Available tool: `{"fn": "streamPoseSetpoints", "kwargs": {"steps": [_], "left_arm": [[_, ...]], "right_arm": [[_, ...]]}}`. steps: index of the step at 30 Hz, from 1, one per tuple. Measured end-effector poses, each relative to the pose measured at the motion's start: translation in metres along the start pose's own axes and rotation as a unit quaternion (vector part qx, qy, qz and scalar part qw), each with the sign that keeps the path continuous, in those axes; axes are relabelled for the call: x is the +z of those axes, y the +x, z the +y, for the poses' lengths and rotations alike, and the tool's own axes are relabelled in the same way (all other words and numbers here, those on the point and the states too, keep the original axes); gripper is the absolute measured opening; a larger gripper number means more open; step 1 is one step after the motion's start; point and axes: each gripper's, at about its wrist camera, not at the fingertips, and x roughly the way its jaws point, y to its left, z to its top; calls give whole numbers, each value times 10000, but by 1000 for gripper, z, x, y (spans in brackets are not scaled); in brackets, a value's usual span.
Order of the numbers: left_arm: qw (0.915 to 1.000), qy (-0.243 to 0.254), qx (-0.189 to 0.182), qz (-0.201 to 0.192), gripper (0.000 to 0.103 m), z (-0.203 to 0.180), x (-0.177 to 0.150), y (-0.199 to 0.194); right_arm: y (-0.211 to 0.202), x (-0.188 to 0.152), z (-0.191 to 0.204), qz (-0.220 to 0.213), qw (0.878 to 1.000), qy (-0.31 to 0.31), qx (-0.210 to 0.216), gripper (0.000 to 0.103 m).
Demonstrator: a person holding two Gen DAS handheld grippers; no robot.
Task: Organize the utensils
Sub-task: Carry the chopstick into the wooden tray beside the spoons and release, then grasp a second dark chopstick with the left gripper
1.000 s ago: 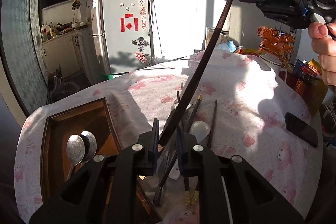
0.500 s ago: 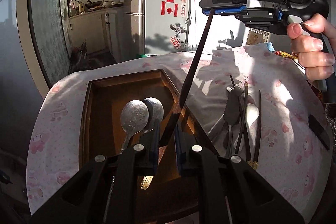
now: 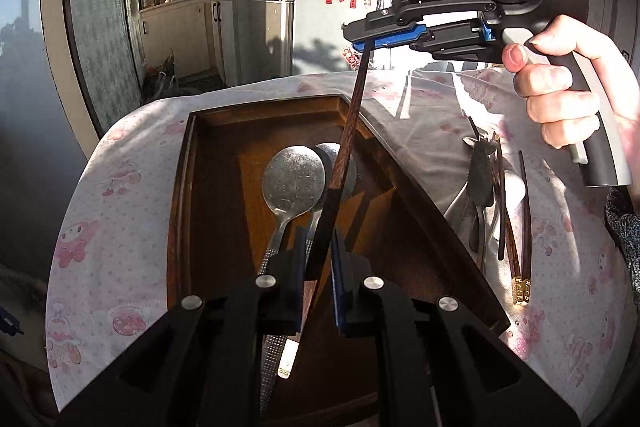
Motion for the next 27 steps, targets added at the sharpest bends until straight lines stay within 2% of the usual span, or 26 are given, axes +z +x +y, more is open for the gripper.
{"fn": "streamPoseSetpoints", "kwargs": {"steps": [5,10,13,15,20,22,23,24,25,27], "left_arm": [[9999,-112,-70,52,13,4,-1,4],[9997,-191,-106,139,13,7,-1,8],[9994,-226,-68,233,13,9,-2,12],[9994,-222,-40,248,13,8,-3,11],[9996,-114,71,243,15,4,-5,12],[9998,-50,66,199,33,2,-5,10],[9999,32,87,119,37,-1,-5,7],[9999,134,99,30,45,-4,-4,3],[9998,182,96,-53,58,-8,-4,-1],[9994,287,1,-194,72,-17,-2,-11]], "right_arm": [[27,-1,-8,241,9996,152,-68,11],[44,-7,-3,380,9982,47,-466,16],[43,-11,-3,410,9975,20,-575,31],[30,-13,-3,332,9978,-16,-580,53],[-34,-19,-16,-25,9969,-126,-773,61],[-64,-25,-25,-153,9947,-198,-992,62],[-77,-29,-30,-188,9939,-214,-1065,62],[-89,-34,-36,-208,9931,-212,-1139,62],[-101,-39,-42,-227,9922,-207,-1205,62],[-119,-49,-52,-275,9908,-197,-1311,62]]}}
